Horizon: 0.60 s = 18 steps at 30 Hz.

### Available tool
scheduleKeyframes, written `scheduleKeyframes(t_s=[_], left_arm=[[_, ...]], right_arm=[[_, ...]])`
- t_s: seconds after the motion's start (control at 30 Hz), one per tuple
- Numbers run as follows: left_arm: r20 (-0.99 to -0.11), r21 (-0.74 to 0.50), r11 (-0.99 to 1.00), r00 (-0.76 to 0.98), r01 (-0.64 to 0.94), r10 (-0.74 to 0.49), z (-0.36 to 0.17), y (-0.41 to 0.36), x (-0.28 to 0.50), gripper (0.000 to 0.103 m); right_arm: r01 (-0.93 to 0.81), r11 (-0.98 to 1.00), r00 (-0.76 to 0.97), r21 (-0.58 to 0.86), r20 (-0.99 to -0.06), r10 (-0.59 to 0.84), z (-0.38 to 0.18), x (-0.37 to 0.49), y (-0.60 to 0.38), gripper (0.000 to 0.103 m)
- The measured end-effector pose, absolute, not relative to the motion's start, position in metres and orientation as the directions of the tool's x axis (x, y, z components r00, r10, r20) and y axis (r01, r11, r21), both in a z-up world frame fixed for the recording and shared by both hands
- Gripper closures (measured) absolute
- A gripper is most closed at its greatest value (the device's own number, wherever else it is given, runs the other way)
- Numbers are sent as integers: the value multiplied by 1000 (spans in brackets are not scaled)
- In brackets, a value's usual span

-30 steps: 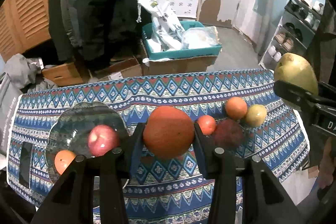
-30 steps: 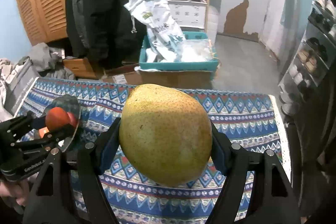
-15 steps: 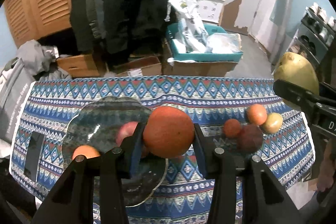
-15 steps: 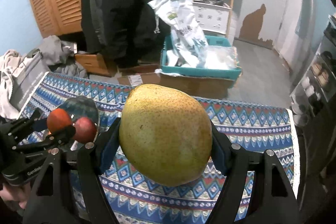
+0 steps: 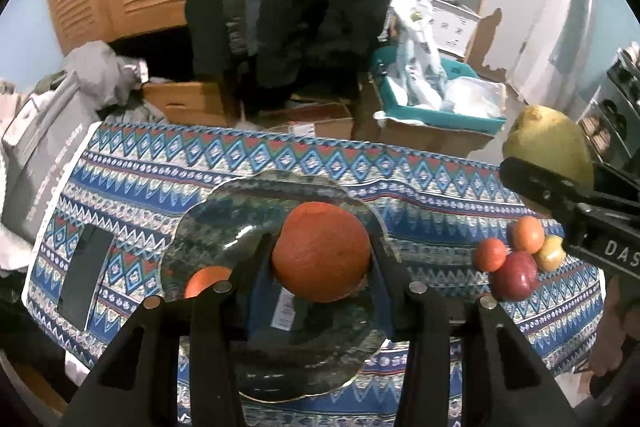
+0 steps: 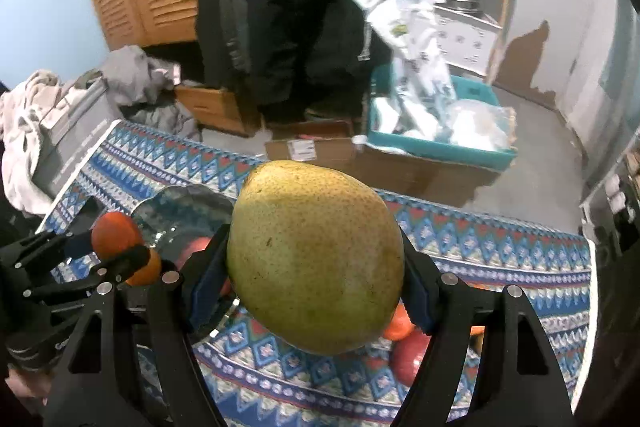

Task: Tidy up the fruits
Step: 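Carry the orange with left tool while right tool carries the mango to the glass plate, then lower the orange onto the plate with left tool while right tool lowers the mango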

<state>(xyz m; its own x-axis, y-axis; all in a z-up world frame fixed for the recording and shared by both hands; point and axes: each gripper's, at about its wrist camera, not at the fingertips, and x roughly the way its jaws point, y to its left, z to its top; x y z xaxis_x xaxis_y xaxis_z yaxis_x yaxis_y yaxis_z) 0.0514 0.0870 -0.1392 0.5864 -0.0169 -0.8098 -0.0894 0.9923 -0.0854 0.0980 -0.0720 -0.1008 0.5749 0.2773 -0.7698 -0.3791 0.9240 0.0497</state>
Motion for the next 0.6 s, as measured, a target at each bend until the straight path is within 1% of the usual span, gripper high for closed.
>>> scheduleKeyframes(t_s=[0.13,0.3,0.6], left_arm=[[-821,-68,990,571,-121,13,-148,105,53,58],[-839,-88,982,544,-168,18,-162,131,56,58],[-875,-78,969,482,-235,47,-193,167,61,58]], right_arm=[[-405,912,542,66,-786,297,-113,105,-51,27],[-434,897,495,82,-810,314,-128,114,-24,27],[-485,868,424,108,-839,342,-149,128,21,27]])
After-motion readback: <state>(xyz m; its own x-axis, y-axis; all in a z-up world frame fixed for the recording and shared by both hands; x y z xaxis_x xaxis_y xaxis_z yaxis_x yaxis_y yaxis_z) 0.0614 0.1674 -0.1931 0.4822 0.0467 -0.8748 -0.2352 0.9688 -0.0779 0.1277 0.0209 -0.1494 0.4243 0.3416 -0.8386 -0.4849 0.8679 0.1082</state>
